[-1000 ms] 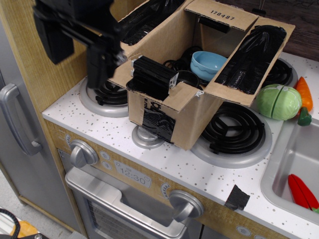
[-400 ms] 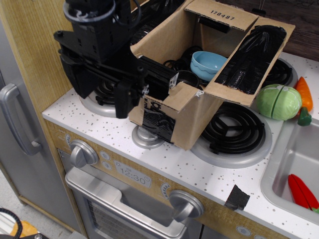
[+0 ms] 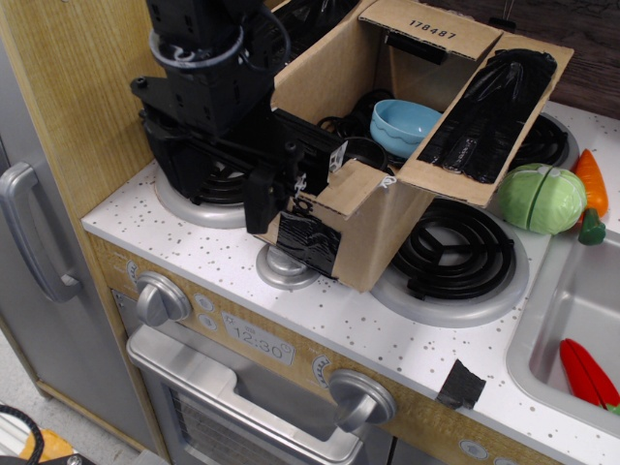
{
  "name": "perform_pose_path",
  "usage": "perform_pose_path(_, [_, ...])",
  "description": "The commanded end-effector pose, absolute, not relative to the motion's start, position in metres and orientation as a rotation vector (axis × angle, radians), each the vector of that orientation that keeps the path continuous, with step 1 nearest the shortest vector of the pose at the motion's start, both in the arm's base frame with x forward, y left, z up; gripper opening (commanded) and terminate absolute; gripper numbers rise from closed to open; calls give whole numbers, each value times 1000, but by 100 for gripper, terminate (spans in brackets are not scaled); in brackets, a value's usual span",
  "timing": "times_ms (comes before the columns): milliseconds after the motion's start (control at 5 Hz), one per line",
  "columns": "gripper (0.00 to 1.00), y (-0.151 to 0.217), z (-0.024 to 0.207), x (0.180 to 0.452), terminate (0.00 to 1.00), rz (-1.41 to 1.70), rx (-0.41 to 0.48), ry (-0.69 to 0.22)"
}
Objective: Close small4fbox flaps
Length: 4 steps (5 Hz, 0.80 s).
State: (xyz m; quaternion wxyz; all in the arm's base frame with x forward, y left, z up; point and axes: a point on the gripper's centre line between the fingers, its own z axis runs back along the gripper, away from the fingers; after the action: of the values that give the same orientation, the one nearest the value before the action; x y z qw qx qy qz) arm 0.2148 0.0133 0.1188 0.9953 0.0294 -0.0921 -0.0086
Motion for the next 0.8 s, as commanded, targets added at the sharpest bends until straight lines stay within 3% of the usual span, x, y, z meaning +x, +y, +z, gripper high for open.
perform_pose_path(0, [100,9,142,232,0,-11,96,-240])
perform_pose_path(400, [100,7,168,249,0,-54,172,-250])
perform_pose_path(600, [100,10,165,263,0,-88,161,-281])
